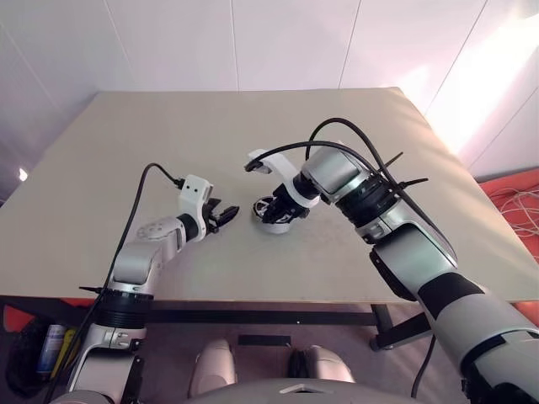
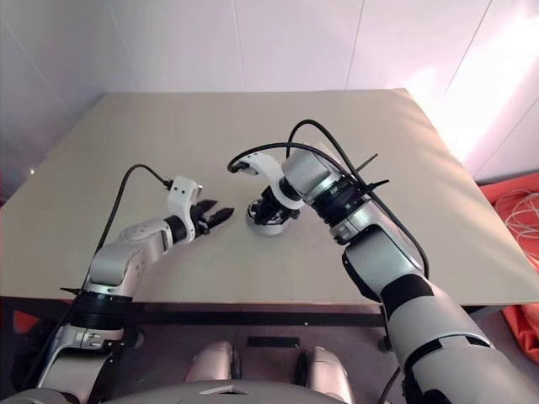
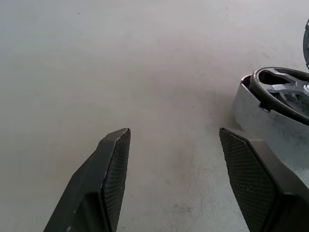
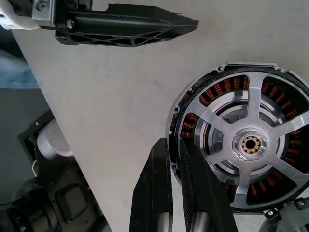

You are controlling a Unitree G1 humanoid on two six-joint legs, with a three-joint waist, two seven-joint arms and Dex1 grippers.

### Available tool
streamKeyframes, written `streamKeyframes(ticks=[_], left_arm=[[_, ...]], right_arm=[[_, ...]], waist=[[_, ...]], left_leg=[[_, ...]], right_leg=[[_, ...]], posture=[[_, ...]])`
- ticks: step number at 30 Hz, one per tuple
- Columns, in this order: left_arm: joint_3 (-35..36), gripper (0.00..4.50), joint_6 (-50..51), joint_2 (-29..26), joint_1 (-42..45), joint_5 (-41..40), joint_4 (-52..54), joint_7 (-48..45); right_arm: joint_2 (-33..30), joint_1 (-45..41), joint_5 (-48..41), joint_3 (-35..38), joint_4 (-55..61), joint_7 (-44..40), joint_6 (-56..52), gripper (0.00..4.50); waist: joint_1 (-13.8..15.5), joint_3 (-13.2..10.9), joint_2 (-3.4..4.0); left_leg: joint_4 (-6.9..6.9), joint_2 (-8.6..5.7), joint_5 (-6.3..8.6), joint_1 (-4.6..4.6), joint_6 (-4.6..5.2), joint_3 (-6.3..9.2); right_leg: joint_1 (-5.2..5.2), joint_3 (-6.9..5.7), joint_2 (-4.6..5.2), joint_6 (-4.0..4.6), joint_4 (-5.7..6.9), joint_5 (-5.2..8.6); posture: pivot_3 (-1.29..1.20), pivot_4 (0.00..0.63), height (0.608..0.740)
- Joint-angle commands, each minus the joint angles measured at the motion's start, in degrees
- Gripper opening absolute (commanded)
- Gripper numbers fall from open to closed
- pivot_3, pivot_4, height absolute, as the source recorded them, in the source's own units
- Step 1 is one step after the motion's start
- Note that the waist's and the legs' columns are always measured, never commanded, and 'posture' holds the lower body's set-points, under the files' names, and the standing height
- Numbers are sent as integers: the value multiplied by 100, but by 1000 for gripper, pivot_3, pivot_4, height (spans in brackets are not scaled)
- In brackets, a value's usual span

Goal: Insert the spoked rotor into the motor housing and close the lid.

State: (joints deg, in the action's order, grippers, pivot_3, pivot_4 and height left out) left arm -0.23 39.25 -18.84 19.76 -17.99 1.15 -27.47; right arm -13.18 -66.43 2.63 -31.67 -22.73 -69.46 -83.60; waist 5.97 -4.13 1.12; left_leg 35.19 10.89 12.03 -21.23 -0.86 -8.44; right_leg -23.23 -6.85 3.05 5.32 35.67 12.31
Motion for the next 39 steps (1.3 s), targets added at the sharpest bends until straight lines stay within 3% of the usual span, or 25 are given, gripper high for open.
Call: streamKeyframes(ticks=[1, 5, 11, 18, 23, 30, 36, 39], left_arm=[[126, 3112, -34, -58, 110, -46, 121, -16], [158, 3112, -48, -93, 156, -38, 84, -26], [189, 3112, -57, -145, 174, -46, 70, -33], [210, 3112, -71, -163, 188, -39, 31, -37], [177, 3112, -91, -132, 242, -32, -22, -43], [175, 3112, -88, -138, 349, -67, -140, -159], [181, 3112, 58, -158, 413, -181, -183, -345], [232, 3112, 209, -139, 449, -325, -165, -410]], right_arm=[[145, -205, -306, 334, 315, 539, -118, 4], [362, -89, -538, 561, 169, 1084, -3, 4], [600, -65, -649, 832, -126, 1888, 261, 1875], [651, -331, -1177, 990, 132, 1986, -38, 4274], [765, -1000, -1659, 1585, 138, 1969, 50, 4274], [459, -1768, -1725, 2366, -602, 2185, 1335, 4274], [-340, -1367, -1399, 2436, -823, 2067, 3465, 4274], [-805, -967, -1257, 2456, -746, 2027, 3996, 4274]], waist=[[3, 0, 0], [1, 0, 0], [2, 0, 0], [3, 0, 0], [-9, -1, 2], [12, -1, -1], [24, -2, -4], [26, -2, -4]], left_leg=[[-1, 0, -1, 0, -2, 0], [-4, 0, -5, 3, -11, 1], [-9, -2, -8, 6, -17, 2], [-11, -3, -11, 16, -21, 3], [-13, -3, -13, 20, -25, 3], [-16, -6, -13, 25, -26, 4], [-16, -9, -13, 19, -26, 4], [-15, -12, -12, 15, -23, 2]], right_leg=[[0, 0, 0, -2, 0, 1], [0, 0, 0, -10, 2, 4], [1, 1, 0, -10, 2, 4], [9, 1, 0, -30, 3, 14], [8, 2, 0, -31, 6, 14], [17, 2, 1, -40, -1, 20], [16, 2, 2, -44, -4, 16], [17, 2, 4, -30, -4, 8]], posture=[[0, 0, 740], [0, 0, 740], [0, 0, 740], [0, 0, 740], [0, 0, 740], [0, 0, 740], [0, 0, 740], [0, 0, 740]])
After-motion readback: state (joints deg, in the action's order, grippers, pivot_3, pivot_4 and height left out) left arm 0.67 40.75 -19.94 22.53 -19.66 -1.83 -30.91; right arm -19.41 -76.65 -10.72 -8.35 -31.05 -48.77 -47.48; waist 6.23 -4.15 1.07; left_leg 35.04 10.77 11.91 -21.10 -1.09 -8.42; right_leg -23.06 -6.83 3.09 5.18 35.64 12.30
